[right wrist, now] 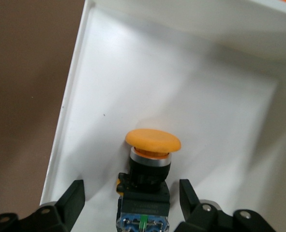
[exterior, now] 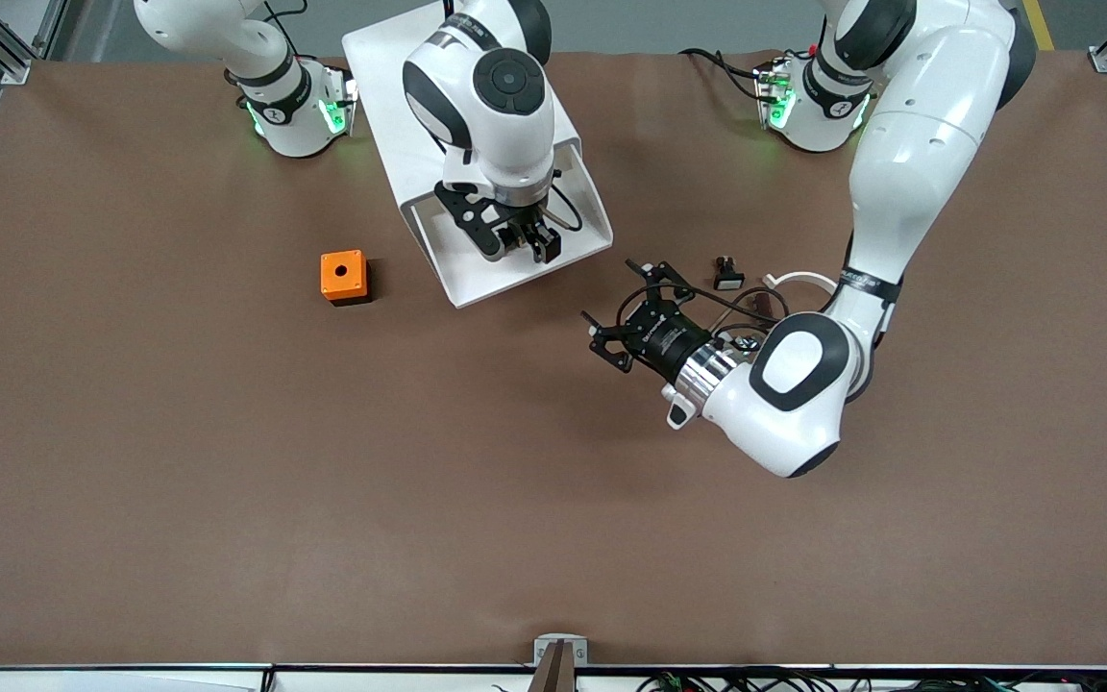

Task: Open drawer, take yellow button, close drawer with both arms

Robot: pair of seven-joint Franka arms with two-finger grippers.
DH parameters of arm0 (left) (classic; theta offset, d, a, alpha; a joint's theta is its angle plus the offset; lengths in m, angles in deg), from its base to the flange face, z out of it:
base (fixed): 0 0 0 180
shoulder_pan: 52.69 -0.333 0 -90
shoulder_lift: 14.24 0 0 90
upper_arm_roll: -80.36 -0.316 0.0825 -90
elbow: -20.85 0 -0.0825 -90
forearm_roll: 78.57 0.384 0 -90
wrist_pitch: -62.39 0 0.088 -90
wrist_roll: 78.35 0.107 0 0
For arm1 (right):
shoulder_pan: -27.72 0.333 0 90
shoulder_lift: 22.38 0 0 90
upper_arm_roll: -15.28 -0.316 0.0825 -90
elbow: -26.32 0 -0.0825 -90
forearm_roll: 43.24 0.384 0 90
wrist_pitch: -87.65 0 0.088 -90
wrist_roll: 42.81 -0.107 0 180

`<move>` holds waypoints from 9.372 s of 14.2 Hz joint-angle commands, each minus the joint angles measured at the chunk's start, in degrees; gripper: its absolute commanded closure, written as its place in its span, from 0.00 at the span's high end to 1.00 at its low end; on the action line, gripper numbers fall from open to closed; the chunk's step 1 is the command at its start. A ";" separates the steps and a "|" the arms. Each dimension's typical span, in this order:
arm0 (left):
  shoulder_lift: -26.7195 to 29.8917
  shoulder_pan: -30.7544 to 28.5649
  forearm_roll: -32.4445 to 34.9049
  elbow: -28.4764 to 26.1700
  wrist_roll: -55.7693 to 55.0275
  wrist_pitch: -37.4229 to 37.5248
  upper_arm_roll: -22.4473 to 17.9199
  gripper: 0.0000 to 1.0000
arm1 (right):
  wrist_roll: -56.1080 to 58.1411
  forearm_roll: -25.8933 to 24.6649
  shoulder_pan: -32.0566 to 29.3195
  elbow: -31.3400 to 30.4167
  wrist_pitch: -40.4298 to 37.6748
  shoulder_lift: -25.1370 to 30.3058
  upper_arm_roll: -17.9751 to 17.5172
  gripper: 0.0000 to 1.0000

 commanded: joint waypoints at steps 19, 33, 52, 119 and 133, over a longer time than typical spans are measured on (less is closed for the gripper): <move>14.66 13.90 46.48 -3.64 13.80 -16.61 0.51 1.00 | 30.90 5.91 -15.97 13.58 -21.52 2.91 1.05 0.00; 11.49 19.89 52.67 -6.54 -1.67 -31.47 0.69 1.00 | 93.25 -5.43 -51.15 4.97 -7.85 -0.68 0.96 0.00; 11.58 23.49 46.96 -8.91 -3.43 -31.20 2.97 1.00 | 111.89 -4.55 -59.16 4.52 16.61 -19.40 0.78 0.02; 27.57 -8.57 50.38 -13.57 31.42 -12.59 9.65 1.00 | 105.66 -3.58 -50.81 2.51 -25.23 25.42 2.37 1.00; 45.22 -6.04 49.94 -31.91 58.34 -14.14 -9.75 1.00 | 99.24 -2.88 -49.84 2.24 -26.01 27.44 3.33 1.00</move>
